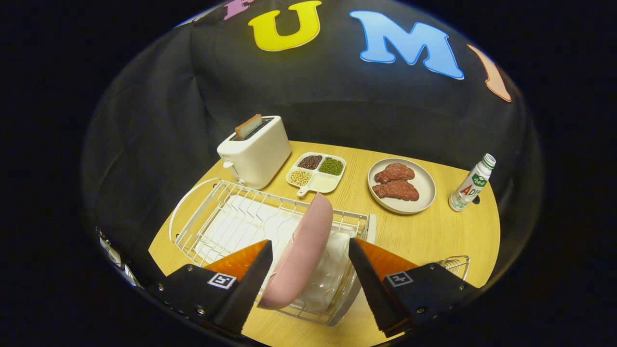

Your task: Take the plate from the dish rack, then take the spoon from the basket and place it into the plate.

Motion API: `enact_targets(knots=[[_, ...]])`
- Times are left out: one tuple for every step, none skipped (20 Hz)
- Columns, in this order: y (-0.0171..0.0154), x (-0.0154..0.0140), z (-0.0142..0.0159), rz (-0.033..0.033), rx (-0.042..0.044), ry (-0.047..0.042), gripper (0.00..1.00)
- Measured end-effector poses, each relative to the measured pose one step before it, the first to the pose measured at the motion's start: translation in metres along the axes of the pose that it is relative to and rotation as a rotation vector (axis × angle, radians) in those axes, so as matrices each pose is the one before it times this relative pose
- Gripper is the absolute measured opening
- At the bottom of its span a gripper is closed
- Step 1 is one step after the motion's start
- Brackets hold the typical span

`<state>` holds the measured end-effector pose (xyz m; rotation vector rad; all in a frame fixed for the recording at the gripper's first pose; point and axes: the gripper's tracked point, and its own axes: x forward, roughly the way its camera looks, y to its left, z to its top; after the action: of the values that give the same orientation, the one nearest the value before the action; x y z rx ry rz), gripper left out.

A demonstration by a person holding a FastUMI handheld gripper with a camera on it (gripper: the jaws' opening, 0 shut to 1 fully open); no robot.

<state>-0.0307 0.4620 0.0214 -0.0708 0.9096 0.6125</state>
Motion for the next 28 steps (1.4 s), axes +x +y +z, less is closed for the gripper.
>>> enact_targets(knots=[[-0.00046, 0.00529, -0.00382, -0.00421, 0.00565, 0.03843, 0.93], [0.00135, 0.00845, -0.00352, 0.00047, 0.01027, 0.03475, 0.86], [0.00071, 0.00413, -0.00052, 0.00447, 0.00865, 0.03191, 0.86], [-0.00102, 0.00693, -0.00376, -0.00088, 0.01238, 0.02897, 0.83], [0.00061, 0.00254, -0.00293, 0.00318, 0.02118, 0.03292, 0.75], [0.00327, 0.00404, -0.00637, 0.00783, 0.01984, 0.03723, 0.68], [0.0009, -0.00211, -0.00153, 0.00462, 0.01585, 0.03398, 0.68], [0.00021, 0.0068, -0.00274, -0.00133, 0.01843, 0.01968, 0.61], [0.00062, 0.00218, -0.00255, -0.00306, 0.00605, 0.02585, 0.54], [-0.00643, 0.00106, -0.00479, -0.03644, 0.00262, 0.02814, 0.54], [-0.00152, -0.00129, -0.00032, -0.02905, 0.01153, 0.01462, 0.49], [-0.00019, -0.00134, -0.00026, -0.01611, 0.0126, 0.0137, 0.43], [-0.00479, -0.00179, -0.00095, -0.02826, -0.01287, 0.02038, 0.43], [-0.00045, 0.00266, 0.00039, -0.01802, 0.01482, 0.00644, 0.41], [0.00223, -0.00246, 0.00104, -0.00466, -0.0027, 0.00085, 0.39], [-0.00083, -0.00086, -0.00157, -0.01081, -0.0029, 0.00743, 0.38], [0.00031, -0.00192, 0.00017, -0.00752, -0.00467, 0.00448, 0.38], [0.00044, -0.00038, 0.00083, -0.00674, -0.00687, 0.0032, 0.38], [-0.00055, -0.0016, 0.00036, -0.00717, -0.00423, 0.0024, 0.38], [-0.00154, -0.002, -0.00015, -0.00849, -0.00776, 0.00041, 0.38], [-0.00155, -0.00156, 0.00205, -0.00759, -0.00358, -0.00042, 0.38], [-0.00181, -0.0013, 0.00105, -0.01129, -0.00355, -0.00206, 0.38], [-0.00251, -0.00213, 0.00234, -0.01245, -0.0065, -0.00383, 0.38], [-0.00199, 0.0005, 0.00064, -0.01085, -0.00872, -0.00077, 0.37], [-0.00095, -0.00073, -0.00081, -0.00795, -0.00774, 0.00639, 0.38], [0.00081, 0.00007, 0.00006, -0.00828, -0.00522, -0.00156, 0.37], [0.00034, 0.00013, 0.00111, -0.00784, -0.00566, 0.00108, 0.37], [0.00005, 0.00065, 0.00022, -0.01042, -0.01085, 0.00089, 0.37]])
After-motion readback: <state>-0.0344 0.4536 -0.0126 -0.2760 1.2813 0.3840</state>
